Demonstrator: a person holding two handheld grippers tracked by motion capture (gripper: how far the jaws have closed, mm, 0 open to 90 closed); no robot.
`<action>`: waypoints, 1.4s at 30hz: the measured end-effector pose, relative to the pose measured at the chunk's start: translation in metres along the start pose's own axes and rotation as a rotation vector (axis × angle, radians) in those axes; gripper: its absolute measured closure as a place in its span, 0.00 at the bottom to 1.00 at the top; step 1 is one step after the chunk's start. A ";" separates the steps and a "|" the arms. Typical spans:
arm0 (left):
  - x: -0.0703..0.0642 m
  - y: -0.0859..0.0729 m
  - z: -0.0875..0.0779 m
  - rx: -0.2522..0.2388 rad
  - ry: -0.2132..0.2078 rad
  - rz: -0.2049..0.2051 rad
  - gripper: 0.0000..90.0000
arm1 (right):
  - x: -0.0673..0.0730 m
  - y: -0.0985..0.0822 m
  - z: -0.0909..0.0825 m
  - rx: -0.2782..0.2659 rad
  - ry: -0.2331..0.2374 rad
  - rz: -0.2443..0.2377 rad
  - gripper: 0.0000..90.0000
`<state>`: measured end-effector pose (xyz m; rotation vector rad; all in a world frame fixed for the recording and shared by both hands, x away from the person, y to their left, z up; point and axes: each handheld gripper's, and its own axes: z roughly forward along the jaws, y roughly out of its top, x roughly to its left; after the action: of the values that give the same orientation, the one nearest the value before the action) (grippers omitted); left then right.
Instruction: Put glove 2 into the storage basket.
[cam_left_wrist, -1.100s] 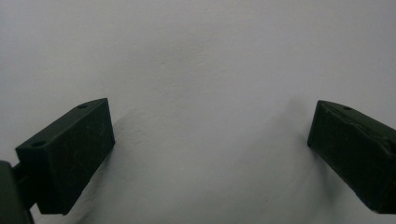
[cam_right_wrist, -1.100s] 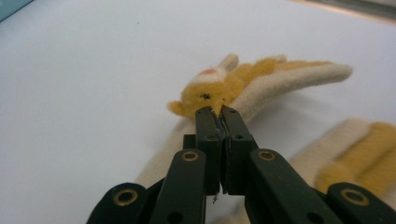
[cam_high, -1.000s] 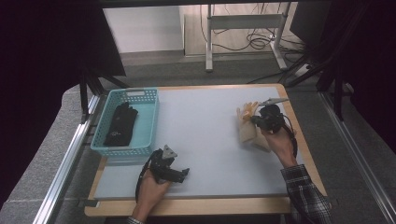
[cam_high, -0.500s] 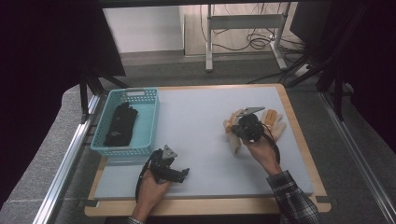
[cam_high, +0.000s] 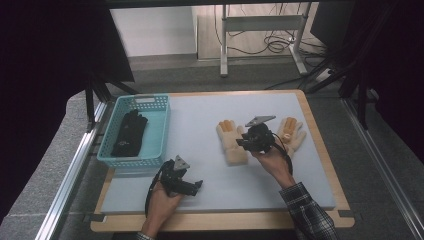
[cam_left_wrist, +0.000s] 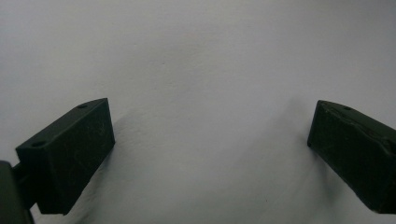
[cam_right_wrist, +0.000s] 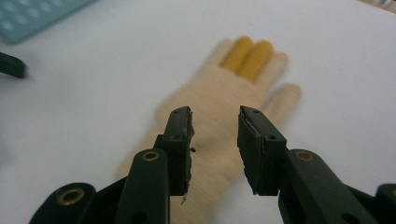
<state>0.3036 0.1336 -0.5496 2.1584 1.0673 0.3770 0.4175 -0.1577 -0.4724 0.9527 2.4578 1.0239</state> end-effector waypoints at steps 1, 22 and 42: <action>0.000 0.000 0.000 0.000 0.000 0.000 0.01 | -0.004 -0.005 0.002 0.003 -0.028 -0.005 0.74; 0.000 0.000 0.000 0.000 0.000 0.000 0.01 | -0.009 -0.040 0.012 0.025 0.003 0.018 0.79; 0.000 0.000 0.000 -0.001 0.000 -0.001 0.01 | -0.109 -0.077 -0.048 -0.005 -0.277 0.237 0.46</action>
<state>0.3037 0.1336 -0.5497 2.1570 1.0680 0.3774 0.4370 -0.2965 -0.4907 1.3121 2.1524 0.8981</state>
